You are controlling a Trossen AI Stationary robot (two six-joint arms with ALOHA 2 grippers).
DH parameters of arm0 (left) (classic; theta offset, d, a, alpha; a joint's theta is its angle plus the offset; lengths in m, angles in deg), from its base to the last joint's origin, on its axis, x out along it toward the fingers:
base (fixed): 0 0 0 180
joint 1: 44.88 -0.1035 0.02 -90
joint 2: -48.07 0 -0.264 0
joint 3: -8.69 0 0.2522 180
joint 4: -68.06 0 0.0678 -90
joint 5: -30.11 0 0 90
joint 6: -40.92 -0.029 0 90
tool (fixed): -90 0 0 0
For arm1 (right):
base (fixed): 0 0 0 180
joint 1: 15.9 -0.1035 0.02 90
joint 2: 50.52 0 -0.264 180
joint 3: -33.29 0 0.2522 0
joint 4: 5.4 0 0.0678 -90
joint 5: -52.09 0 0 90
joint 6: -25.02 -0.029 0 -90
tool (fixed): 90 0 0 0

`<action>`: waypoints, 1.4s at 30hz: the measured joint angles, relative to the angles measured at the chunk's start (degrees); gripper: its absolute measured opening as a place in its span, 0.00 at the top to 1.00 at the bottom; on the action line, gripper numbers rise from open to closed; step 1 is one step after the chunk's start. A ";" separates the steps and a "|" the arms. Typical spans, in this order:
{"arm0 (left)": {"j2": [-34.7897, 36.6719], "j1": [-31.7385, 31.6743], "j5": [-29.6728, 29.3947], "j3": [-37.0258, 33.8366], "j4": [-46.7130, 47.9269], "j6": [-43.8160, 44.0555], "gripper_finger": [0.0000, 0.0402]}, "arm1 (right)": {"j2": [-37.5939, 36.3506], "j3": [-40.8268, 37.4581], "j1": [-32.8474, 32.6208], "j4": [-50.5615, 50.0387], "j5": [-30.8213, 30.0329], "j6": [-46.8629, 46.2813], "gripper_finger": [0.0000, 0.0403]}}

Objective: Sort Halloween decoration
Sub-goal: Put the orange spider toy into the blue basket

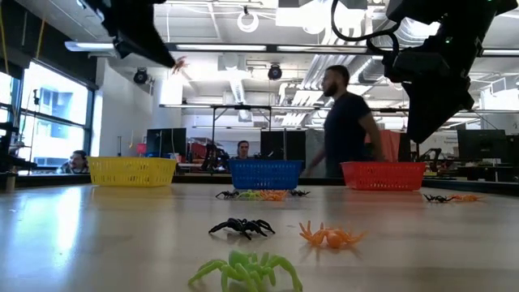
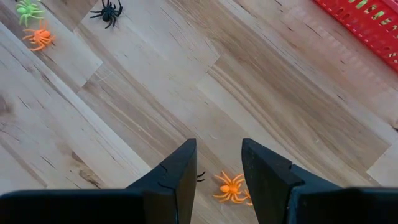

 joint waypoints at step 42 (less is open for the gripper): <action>-27.97 -34.17 19.75 0.04 -45.87 -26.92 1.00 | 0.02 0.00 0.00 0.43 -0.02 0.00 0.69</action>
